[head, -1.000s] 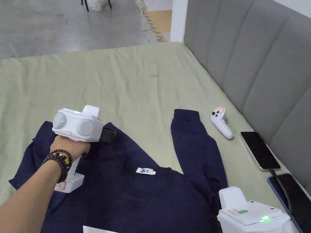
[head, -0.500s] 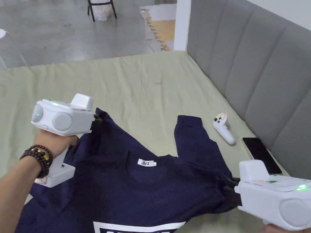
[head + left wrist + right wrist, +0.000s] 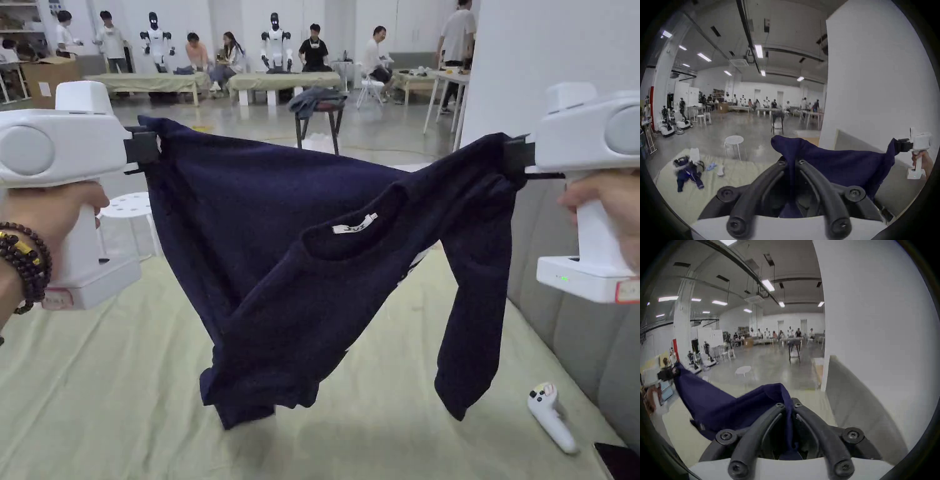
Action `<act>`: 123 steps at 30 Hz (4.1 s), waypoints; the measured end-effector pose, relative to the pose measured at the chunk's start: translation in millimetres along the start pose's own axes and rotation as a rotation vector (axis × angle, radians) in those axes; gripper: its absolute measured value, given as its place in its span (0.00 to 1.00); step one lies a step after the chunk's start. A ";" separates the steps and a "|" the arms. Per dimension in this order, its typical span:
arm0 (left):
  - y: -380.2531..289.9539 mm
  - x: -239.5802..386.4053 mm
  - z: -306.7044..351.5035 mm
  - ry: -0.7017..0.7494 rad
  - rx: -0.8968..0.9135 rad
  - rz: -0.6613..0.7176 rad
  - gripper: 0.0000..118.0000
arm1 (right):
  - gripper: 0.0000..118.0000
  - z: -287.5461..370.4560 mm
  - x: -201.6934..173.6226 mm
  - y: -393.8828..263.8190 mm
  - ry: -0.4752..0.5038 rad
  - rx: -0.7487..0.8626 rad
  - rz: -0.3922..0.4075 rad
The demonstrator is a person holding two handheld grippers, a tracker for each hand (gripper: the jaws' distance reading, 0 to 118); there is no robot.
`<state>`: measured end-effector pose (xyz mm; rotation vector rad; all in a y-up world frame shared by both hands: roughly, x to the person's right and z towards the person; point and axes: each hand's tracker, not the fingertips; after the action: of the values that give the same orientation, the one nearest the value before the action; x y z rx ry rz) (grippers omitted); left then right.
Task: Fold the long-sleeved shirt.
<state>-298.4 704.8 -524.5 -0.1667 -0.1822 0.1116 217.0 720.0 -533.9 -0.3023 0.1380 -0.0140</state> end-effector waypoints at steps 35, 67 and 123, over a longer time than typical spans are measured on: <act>-177.7 16.6 -1.8 0.035 -0.219 0.010 0.07 | 0.03 -27.8 21.9 -193.9 -0.037 -0.206 -0.147; -343.2 31.3 232.3 0.102 -0.573 0.100 0.06 | 0.01 184.2 -11.1 -383.9 0.016 -0.630 0.134; -79.8 6.2 -19.2 0.222 -0.203 -0.141 0.08 | 0.06 33.5 46.1 -124.0 -0.124 -0.220 0.129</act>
<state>-281.1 624.4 -528.1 -0.3653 0.0167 -0.0663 268.1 609.9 -471.4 -0.5124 0.0353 0.1481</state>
